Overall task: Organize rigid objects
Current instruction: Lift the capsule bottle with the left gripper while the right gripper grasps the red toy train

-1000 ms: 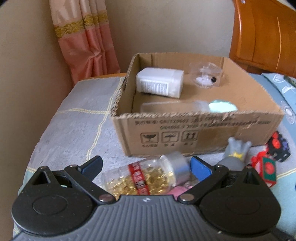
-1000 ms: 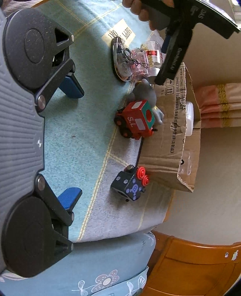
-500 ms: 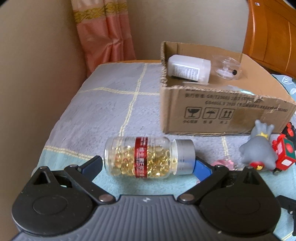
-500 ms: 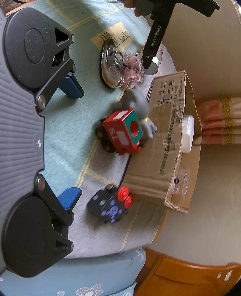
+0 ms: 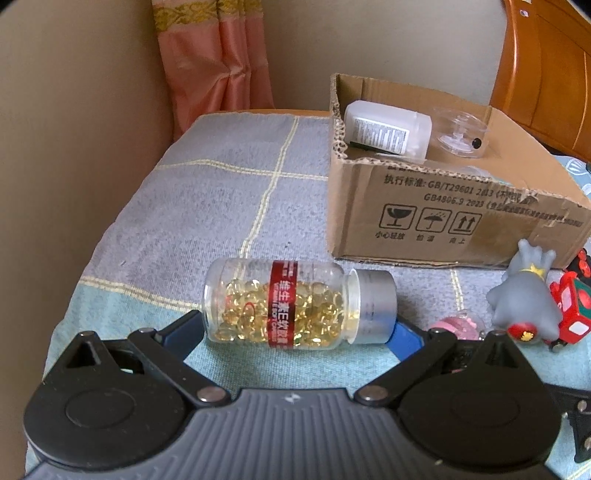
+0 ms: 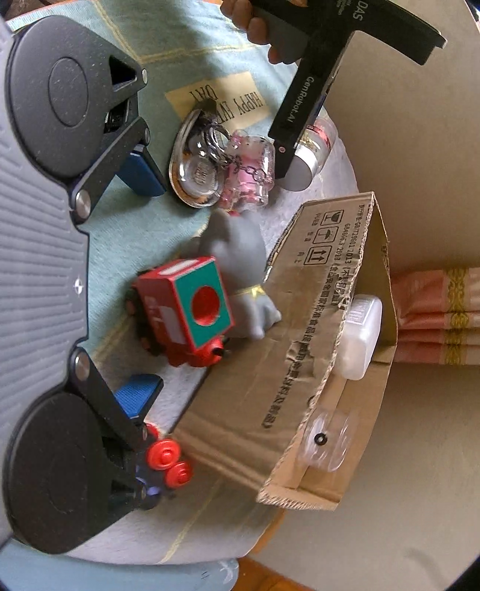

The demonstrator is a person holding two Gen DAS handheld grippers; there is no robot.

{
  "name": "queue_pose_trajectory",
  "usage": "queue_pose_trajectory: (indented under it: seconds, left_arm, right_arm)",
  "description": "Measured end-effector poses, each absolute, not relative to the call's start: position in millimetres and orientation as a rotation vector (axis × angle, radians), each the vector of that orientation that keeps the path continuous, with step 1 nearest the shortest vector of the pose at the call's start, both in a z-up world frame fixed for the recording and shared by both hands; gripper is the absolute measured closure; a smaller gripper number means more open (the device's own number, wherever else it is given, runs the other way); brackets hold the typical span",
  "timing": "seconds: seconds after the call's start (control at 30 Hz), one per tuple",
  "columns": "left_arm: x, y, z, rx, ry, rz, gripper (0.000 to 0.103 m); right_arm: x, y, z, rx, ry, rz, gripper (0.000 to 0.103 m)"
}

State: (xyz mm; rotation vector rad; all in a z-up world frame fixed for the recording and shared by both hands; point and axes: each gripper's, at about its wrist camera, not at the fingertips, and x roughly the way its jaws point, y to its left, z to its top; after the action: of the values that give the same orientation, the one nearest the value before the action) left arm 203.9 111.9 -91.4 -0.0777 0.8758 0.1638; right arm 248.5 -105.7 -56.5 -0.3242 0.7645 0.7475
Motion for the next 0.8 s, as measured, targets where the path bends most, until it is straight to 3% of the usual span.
queue_pose_trajectory:
  seconds: [0.6, 0.8]
  left_arm:
    - [207.8, 114.4, -94.9, -0.089, 0.881, 0.165, 0.002]
    - [207.9, 111.7, -91.1, -0.072, 0.85, 0.164, 0.003]
  right_arm:
    - [241.2, -106.3, -52.3, -0.407, 0.779, 0.84, 0.0]
    - [245.2, -108.7, -41.0, -0.403, 0.736, 0.818, 0.015]
